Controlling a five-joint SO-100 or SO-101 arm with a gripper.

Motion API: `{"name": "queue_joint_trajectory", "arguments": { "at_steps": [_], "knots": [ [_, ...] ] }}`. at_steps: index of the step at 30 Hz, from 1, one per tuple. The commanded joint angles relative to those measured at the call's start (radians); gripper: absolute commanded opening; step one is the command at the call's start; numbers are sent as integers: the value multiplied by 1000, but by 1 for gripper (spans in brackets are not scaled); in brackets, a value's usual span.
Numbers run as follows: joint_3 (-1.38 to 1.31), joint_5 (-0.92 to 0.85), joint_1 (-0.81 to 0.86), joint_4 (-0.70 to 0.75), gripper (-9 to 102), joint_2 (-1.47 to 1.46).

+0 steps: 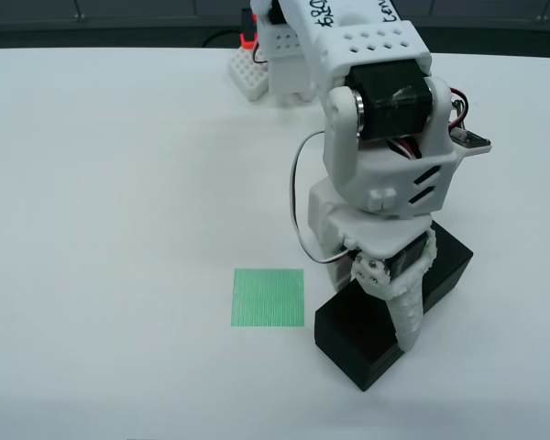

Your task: Stack 3 Blocks on the chosen place.

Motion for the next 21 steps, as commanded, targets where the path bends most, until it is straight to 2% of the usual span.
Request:
{"name": "queue_joint_trajectory", "arguments": {
  "at_steps": [1,11,21],
  "knots": [
    [17,15,-14,9,24,21],
    [150,54,-17,9,24,158],
    [327,89,104,8,23,298]
  ]
}}
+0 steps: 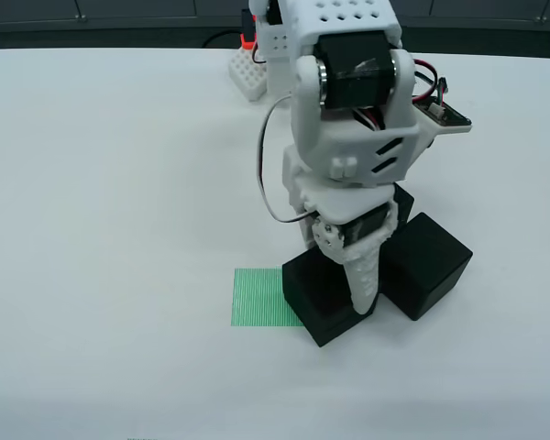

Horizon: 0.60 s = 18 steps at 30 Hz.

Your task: Stack 3 Blocks on the chosen place.

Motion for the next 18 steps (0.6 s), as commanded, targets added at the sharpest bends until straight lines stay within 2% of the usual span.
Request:
{"name": "queue_joint_trajectory", "arguments": {
  "at_steps": [1,12,18],
  "knots": [
    [12,11,57,8,23,78],
    [46,133,172,9,23,87],
    [54,285,172,9,23,84]
  ]
}}
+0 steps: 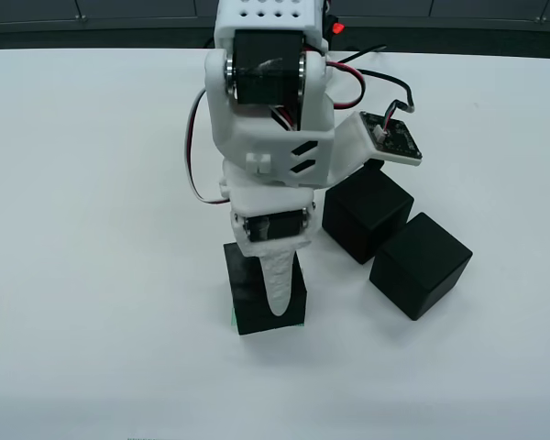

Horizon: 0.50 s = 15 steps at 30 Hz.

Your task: Stack 3 Blocks on the chosen place.

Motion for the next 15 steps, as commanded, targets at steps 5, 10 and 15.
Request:
{"name": "queue_joint_trajectory", "arguments": {
  "at_steps": [5,10,15],
  "knots": [
    [14,213,-9,9,23,44],
    [31,262,-18,9,23,44],
    [31,270,-18,9,23,44]
  ]
}}
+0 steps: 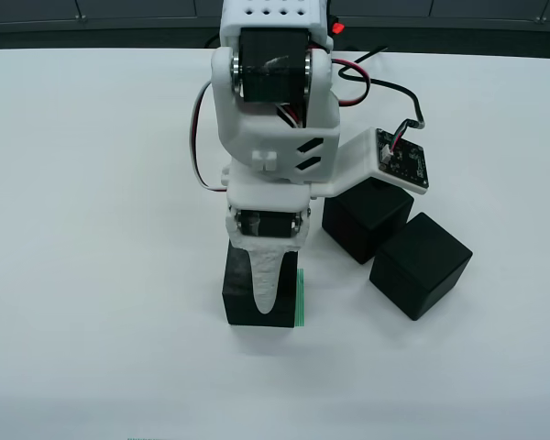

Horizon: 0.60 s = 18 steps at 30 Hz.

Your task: Stack 3 Blocks on the chosen place.

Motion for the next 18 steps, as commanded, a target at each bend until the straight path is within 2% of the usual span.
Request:
{"name": "queue_joint_trajectory", "arguments": {
  "at_steps": [1,7,12,18],
  "knots": [
    [5,11,-9,9,23,35],
    [3,11,-8,9,25,35],
    [6,3,-12,9,35,35],
    [9,-6,-21,9,36,41]
  ]
}}
